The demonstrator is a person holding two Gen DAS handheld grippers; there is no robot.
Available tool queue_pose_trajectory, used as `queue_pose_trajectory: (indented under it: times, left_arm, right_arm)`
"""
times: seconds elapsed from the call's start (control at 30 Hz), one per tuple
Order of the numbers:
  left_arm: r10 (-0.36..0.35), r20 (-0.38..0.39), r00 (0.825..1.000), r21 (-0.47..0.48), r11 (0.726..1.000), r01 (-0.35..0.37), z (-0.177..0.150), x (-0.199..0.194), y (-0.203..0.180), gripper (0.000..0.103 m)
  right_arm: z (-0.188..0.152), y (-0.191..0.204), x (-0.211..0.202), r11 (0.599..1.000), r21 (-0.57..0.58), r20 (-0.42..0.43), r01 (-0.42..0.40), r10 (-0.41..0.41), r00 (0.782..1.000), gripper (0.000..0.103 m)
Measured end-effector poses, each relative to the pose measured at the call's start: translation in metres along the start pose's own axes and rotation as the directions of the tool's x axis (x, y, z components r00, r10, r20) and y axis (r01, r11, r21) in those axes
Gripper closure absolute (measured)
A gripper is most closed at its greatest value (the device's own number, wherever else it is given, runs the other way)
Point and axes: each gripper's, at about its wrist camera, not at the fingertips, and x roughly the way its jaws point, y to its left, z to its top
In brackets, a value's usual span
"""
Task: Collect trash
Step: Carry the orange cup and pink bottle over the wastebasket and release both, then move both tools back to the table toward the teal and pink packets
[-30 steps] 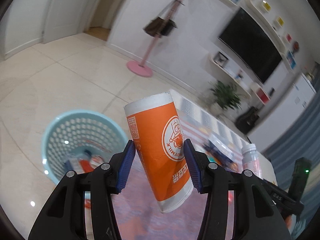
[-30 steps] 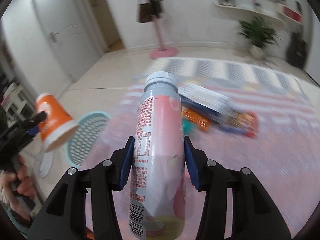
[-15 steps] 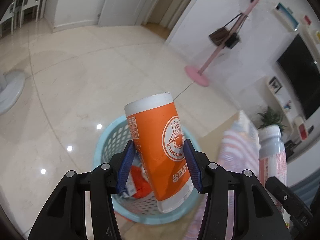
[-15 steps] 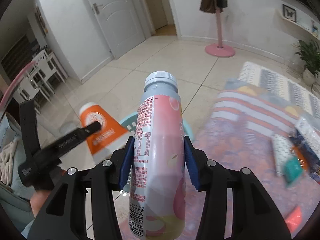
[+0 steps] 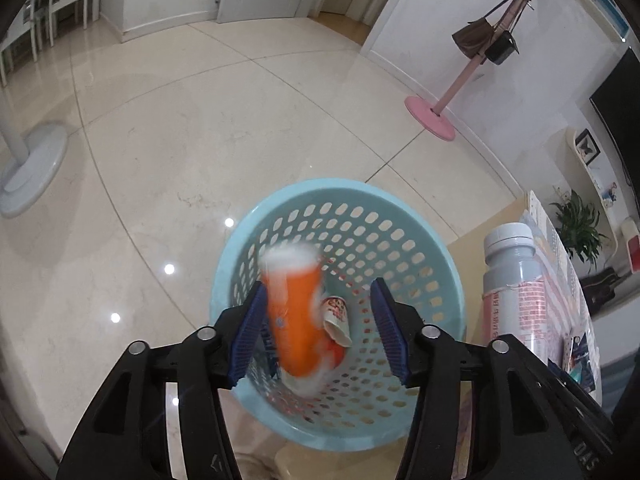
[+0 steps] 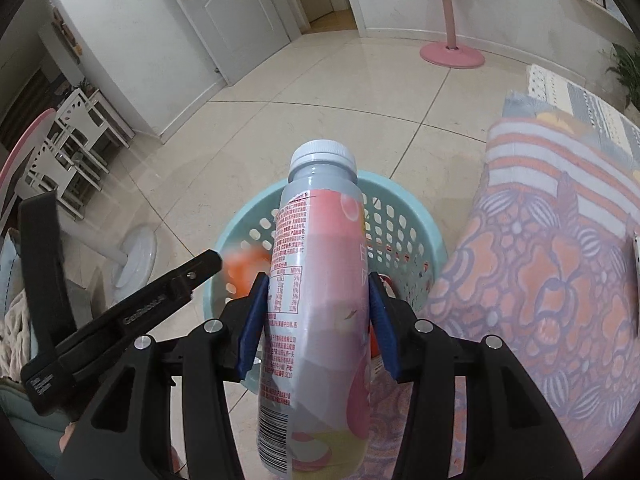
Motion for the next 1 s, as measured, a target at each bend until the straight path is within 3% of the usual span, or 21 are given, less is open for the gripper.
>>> queue_pose_trajectory:
  times: [0.3,0.6,0.83,1.0]
  left_arm:
    - [-0.005,0.034,0.999,-0.02,1.0,0.006,-0.005,-0.008,0.004,0.047]
    - [-0.034,0.08,0.996,0.036,0.999,0.031,-0.011,-0.024,-0.012,0.047]
    - [-0.172,0.113,0.979,0.166,0.974,0.152,-0.017,-0.062,-0.069,0.046]
    - [-0.337,0.05,0.94,0.304,0.902,0.307,-0.05,-0.082,-0.145,0.042]
  right_arm:
    - [0.002,-0.008,-0.015,1.0,-0.014,0.054,0.015,-0.014,0.998,0.054]
    - [-0.019,-0.021,-0.037,1.0,0.01,0.057,0.02,-0.021,0.998,0.054]
    - [-0.026,-0.042,-0.103,0.998,0.0,0.165,0.067,-0.066,0.984,0.054]
    - [-0.043,-0.082,-0.162,0.99,0.034,0.249,0.136,-0.14,0.958,0.052]
